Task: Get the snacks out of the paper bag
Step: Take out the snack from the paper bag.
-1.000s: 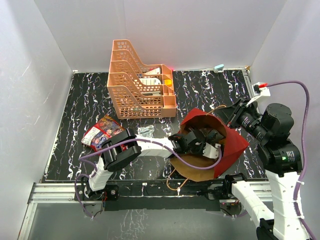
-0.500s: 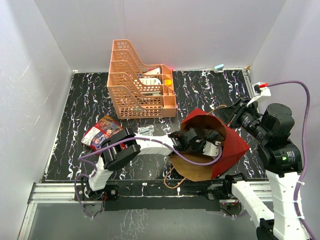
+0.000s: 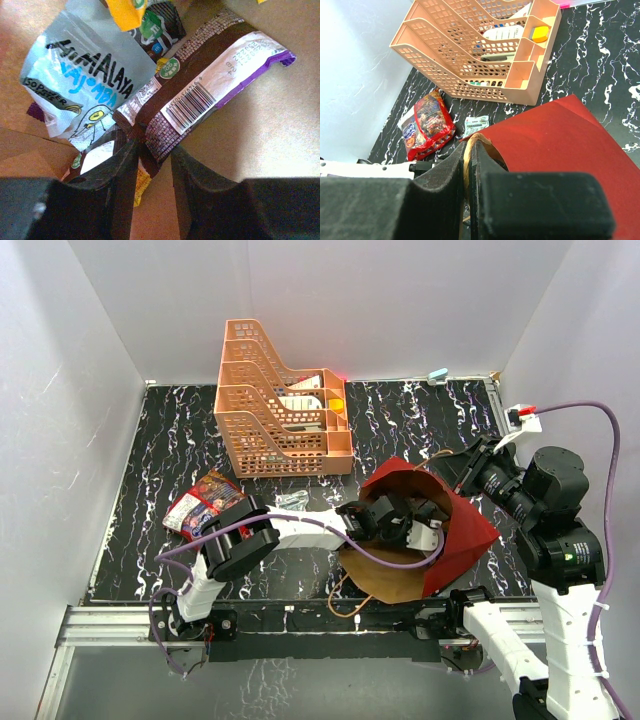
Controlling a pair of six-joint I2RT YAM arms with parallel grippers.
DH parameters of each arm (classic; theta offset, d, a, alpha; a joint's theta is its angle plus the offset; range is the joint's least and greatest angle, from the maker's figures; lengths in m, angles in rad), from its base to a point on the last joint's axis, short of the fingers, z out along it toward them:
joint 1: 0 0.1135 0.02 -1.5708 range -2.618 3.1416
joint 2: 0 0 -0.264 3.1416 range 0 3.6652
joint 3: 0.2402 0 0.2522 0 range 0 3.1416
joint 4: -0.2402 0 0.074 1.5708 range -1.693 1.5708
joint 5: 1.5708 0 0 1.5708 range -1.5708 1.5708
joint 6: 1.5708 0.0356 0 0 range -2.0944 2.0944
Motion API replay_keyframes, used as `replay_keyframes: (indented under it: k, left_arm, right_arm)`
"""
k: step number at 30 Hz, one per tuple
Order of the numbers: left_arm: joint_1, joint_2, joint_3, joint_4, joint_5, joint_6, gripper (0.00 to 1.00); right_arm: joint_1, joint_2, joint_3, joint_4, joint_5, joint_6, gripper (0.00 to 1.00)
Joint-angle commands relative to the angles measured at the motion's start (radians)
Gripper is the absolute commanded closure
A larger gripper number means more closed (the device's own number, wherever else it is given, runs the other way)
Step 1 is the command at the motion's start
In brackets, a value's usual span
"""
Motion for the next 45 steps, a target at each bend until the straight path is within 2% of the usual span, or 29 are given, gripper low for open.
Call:
replay_keyframes:
  k: [1, 6, 16, 26, 31, 38, 40, 45]
  left_arm:
    - [0.005, -0.106, -0.008, 0.031, 0.032, -0.017, 0.68]
    - [0.005, -0.112, -0.017, 0.040, 0.018, -0.014, 0.65]
    - [0.005, -0.054, 0.012, 0.037, -0.003, -0.010, 0.69]
    - [0.002, -0.004, 0.037, 0.030, -0.021, -0.002, 0.75]
    - [0.002, 0.002, 0.034, 0.071, -0.042, -0.006, 0.84]
    - [0.002, 0.028, 0.038, 0.107, -0.075, -0.006, 0.80]
    - [0.001, 0.041, 0.036, 0.133, -0.093, -0.010, 0.83]
    - [-0.006, 0.022, 0.035, 0.148, -0.144, -0.020, 1.00]
  right_arm:
    - [0.002, -0.010, 0.042, 0.078, -0.009, 0.000, 0.93]
    - [0.002, -0.013, 0.033, 0.082, -0.014, 0.005, 0.93]
    - [0.002, -0.017, 0.040, 0.076, -0.008, 0.006, 0.93]
    - [0.002, -0.016, 0.039, 0.076, -0.007, 0.005, 0.93]
    - [0.002, -0.013, 0.039, 0.076, -0.008, 0.005, 0.93]
    - [0.001, -0.015, 0.043, 0.074, -0.008, 0.005, 0.93]
    - [0.002, -0.018, 0.040, 0.069, -0.004, 0.003, 0.93]
    - [0.002, -0.034, 0.034, 0.042, 0.023, -0.018, 0.93]
